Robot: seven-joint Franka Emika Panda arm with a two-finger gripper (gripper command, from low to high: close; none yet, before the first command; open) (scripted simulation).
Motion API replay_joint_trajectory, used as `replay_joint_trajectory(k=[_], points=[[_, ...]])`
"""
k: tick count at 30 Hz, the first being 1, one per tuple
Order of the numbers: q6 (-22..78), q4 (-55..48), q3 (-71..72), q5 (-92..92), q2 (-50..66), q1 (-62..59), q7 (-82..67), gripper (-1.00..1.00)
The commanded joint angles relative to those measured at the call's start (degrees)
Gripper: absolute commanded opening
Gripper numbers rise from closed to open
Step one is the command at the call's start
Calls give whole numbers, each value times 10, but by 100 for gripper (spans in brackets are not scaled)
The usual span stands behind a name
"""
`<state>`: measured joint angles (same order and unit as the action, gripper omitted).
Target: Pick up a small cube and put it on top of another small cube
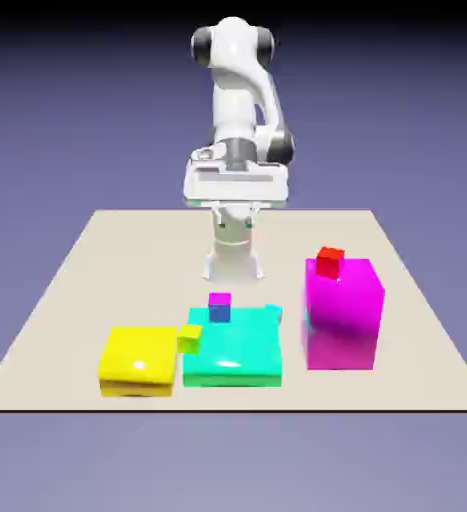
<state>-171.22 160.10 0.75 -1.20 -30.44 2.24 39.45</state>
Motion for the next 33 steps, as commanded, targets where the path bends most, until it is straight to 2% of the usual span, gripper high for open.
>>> replay_joint_trajectory(k=[1, 33], points=[[3, -5, 1, -14, 13, 19, -11, 0], [-32, -155, -38, -495, 375, 681, -244, 0]])
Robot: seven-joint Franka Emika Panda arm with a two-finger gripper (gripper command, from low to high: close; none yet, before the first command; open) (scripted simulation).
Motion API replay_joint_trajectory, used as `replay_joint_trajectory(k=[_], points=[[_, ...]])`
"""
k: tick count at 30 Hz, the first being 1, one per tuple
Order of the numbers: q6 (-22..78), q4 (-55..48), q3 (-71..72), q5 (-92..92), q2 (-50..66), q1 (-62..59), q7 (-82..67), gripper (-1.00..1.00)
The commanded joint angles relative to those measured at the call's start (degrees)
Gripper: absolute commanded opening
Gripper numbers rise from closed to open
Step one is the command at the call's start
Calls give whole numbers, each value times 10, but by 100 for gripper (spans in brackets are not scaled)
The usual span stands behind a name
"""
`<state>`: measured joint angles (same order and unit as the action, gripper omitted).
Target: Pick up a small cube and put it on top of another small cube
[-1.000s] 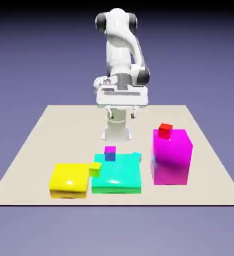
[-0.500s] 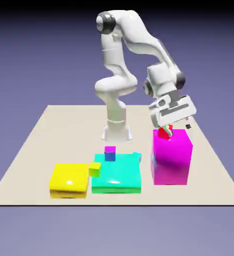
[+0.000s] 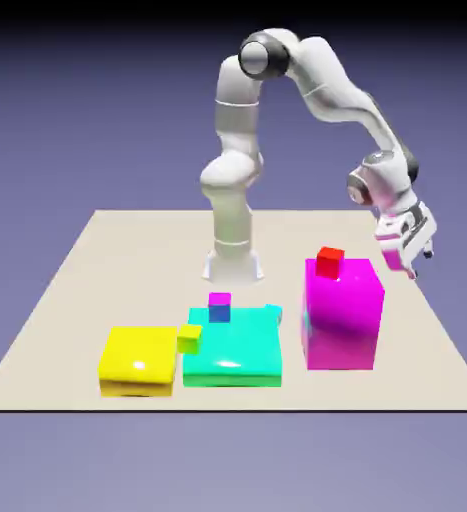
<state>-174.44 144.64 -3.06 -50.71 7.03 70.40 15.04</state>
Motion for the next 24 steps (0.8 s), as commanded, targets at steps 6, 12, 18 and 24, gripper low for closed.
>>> replay_joint_trajectory(k=[6, 12, 18, 24], points=[[-20, 8, -57, -150, 65, 115, -30, 0], [-39, 17, -115, -299, 129, 231, -60, 0], [-57, 34, -177, -449, 187, 331, -84, 0], [-74, 62, -246, -598, 236, 412, -102, 0]])
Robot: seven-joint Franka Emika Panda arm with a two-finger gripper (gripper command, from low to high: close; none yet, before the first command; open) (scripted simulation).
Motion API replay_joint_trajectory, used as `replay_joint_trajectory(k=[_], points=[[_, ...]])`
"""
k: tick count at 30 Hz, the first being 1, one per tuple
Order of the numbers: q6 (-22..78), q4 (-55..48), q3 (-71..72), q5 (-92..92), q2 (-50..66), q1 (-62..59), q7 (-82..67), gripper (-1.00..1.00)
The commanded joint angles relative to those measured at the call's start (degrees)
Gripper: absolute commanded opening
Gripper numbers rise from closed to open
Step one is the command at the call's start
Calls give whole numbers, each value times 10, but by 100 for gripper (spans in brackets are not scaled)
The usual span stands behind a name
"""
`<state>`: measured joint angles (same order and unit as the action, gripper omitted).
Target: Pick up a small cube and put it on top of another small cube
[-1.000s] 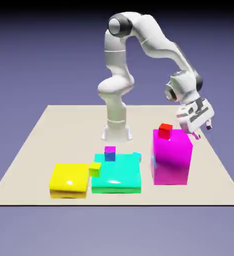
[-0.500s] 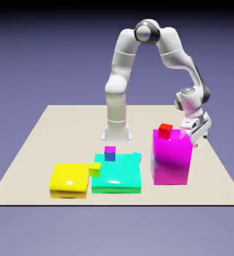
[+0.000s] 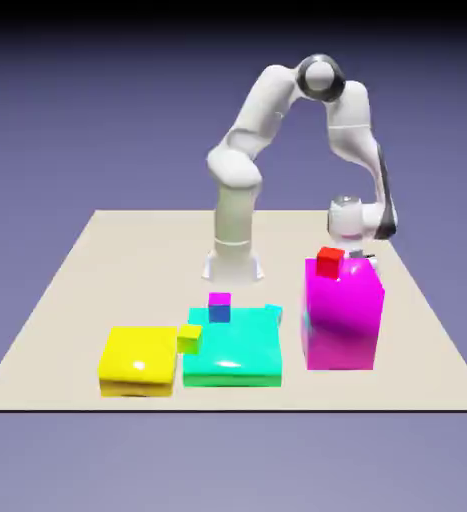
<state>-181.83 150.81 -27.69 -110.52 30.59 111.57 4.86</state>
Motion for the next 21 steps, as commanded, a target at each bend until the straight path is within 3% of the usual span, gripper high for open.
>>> replay_joint_trajectory(k=[1, 21], points=[[-3, 5, -12, -25, 8, 14, -3, 0], [-60, 93, -239, -521, 172, 288, -61, 0]])
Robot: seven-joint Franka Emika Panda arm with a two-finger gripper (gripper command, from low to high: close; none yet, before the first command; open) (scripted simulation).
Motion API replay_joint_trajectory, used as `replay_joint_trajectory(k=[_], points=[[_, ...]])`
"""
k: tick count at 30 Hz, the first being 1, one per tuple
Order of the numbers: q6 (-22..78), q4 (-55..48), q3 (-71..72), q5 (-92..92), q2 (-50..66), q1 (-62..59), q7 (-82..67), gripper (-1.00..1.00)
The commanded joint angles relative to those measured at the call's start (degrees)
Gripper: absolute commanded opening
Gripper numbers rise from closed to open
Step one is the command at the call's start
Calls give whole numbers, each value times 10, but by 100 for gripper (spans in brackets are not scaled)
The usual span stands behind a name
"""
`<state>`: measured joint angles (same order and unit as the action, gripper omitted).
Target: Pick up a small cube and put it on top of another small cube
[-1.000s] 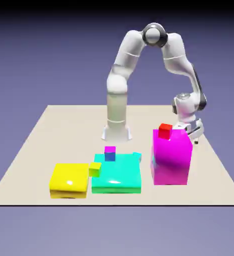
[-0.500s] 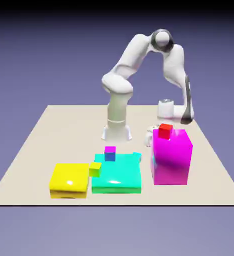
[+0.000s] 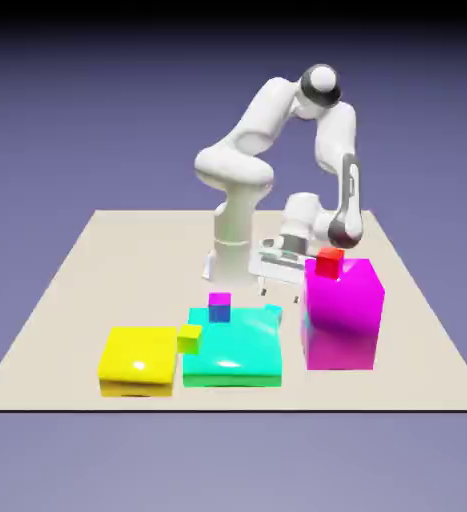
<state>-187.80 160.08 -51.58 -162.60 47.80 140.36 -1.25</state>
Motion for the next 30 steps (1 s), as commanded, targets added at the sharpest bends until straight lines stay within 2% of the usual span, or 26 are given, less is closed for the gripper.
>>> replay_joint_trajectory(k=[1, 8, 9, 17, 30], points=[[0, 0, 0, 0, 0, 0, 0, 0], [100, -53, 83, -32, 130, -103, 4, 0], [100, -53, 83, -32, 130, -103, 4, -100], [10, -2, 2, 19, 0, -12, 0, -100], [144, -251, -34, 335, -247, -174, 71, -100]])
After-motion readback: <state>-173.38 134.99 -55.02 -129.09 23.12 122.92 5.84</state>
